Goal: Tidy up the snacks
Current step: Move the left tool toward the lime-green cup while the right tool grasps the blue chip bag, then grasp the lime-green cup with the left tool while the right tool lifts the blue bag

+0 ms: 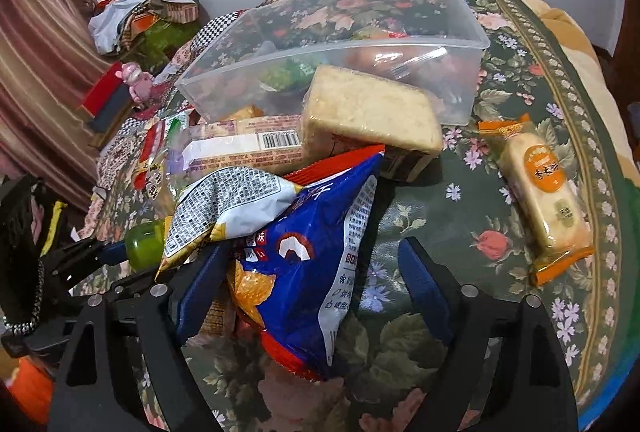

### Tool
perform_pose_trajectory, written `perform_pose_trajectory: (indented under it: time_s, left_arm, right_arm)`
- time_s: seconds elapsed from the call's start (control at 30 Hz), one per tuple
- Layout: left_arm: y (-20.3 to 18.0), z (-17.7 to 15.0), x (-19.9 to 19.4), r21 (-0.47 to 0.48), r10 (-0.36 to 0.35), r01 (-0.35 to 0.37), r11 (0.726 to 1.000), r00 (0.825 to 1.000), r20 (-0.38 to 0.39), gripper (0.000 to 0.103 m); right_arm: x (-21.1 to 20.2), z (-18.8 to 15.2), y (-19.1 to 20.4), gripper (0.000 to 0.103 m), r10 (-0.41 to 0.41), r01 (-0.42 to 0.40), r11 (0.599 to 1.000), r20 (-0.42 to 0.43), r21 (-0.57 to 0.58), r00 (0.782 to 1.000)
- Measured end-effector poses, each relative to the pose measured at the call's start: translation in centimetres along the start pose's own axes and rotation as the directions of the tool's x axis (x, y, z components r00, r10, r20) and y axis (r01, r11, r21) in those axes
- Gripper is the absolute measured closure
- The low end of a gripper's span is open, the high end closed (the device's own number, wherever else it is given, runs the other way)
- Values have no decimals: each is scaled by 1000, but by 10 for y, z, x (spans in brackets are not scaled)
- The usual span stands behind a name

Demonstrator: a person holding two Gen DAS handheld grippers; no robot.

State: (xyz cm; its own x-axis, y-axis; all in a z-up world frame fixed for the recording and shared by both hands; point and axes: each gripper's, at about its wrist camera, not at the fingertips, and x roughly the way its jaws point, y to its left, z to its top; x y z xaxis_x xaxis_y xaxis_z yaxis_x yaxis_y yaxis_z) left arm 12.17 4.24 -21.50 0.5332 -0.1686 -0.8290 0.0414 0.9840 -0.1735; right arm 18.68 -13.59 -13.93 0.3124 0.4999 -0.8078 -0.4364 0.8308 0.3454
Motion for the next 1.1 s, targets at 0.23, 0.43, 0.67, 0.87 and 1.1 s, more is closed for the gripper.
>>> perform_pose_trajectory:
  time_s: [0.23, 0.43, 0.67, 0.87, 1.1]
  left_arm:
    - [-7, 1, -19, 12, -1, 0, 1000, 999, 37, 57]
    - [-10, 9, -36, 26, 2, -4, 1000, 997, 83, 98]
    - [-14, 25, -45, 36, -4, 1, 999, 996, 84, 102]
    - [4, 15, -38, -35, 23, -21, 999, 998, 55, 57]
    - [19, 7, -15, -93, -15, 14, 996, 1000, -11, 53]
  right_arm:
    - [-10, -3, 5, 57, -7, 8, 1000, 24, -28, 1000]
    - [-27, -4, 0, 61, -77, 80, 996, 75, -43, 994]
    - [-56, 0, -15, 62, -128, 132, 991, 131, -25, 983]
    - [-67, -2, -20, 62, -139, 142, 990, 155, -7, 978]
    - [-79, -2, -25, 62, -162, 162, 987, 190, 13, 968]
